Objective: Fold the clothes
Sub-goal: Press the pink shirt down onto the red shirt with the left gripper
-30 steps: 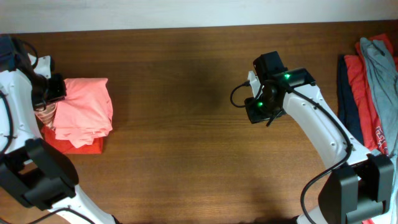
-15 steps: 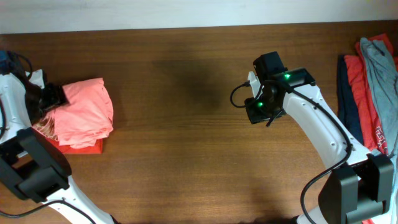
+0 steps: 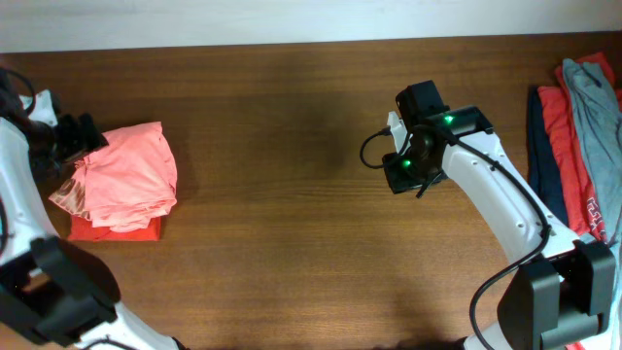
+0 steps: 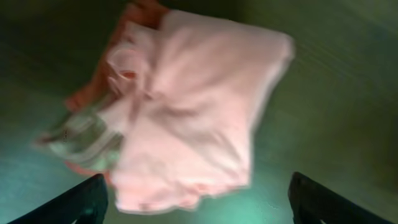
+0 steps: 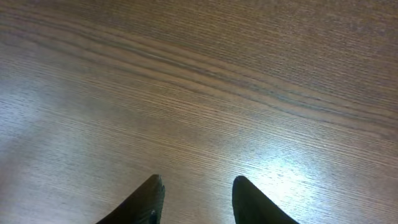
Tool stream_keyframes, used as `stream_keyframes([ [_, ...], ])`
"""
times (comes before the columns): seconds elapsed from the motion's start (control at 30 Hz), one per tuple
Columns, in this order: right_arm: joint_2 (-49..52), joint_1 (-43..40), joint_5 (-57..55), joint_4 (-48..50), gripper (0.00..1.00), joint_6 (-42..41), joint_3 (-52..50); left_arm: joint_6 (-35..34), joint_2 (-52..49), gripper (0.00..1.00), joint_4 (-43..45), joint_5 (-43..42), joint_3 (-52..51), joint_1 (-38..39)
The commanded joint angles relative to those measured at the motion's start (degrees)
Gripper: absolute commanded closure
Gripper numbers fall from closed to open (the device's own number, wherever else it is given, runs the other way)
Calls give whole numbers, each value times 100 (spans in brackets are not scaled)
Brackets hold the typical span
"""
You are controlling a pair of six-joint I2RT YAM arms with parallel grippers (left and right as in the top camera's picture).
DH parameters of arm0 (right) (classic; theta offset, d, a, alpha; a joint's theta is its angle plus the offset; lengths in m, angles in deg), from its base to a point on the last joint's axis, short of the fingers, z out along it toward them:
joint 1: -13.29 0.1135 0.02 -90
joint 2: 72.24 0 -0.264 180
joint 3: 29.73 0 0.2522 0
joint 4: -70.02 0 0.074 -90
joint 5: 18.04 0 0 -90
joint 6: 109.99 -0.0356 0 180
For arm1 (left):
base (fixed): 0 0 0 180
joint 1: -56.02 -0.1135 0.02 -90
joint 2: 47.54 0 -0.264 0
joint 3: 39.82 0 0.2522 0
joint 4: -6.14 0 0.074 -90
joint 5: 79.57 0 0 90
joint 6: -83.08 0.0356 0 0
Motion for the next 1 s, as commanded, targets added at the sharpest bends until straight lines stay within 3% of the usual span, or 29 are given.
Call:
stream_keyframes([
  [0.0, -33, -33, -26, 15, 59, 39, 61, 107, 94, 8, -240, -52, 26, 234],
  [0.07, -33, -33, -26, 13, 59, 39, 61, 109, 83, 11, -262, 37, -149, 343],
  [0.17, -33, -33, -26, 9, 59, 39, 61, 111, 83, 46, 129, 17, -564, 435],
  [0.23, -33, -33, -26, -7, 59, 39, 61, 109, 79, 77, 450, 17, -903, 485],
  [0.27, -33, -33, -26, -20, 59, 39, 61, 109, 79, 84, 590, 17, -1064, 494],
  [0.6, -33, -33, -26, -105, 59, 42, 61, 70, 63, 86, 2444, 197, -2629, 48],
  [0.97, -33, -33, -26, -133, 59, 42, 61, -348, -505, 87, 2988, -26, -2931, -822],
])
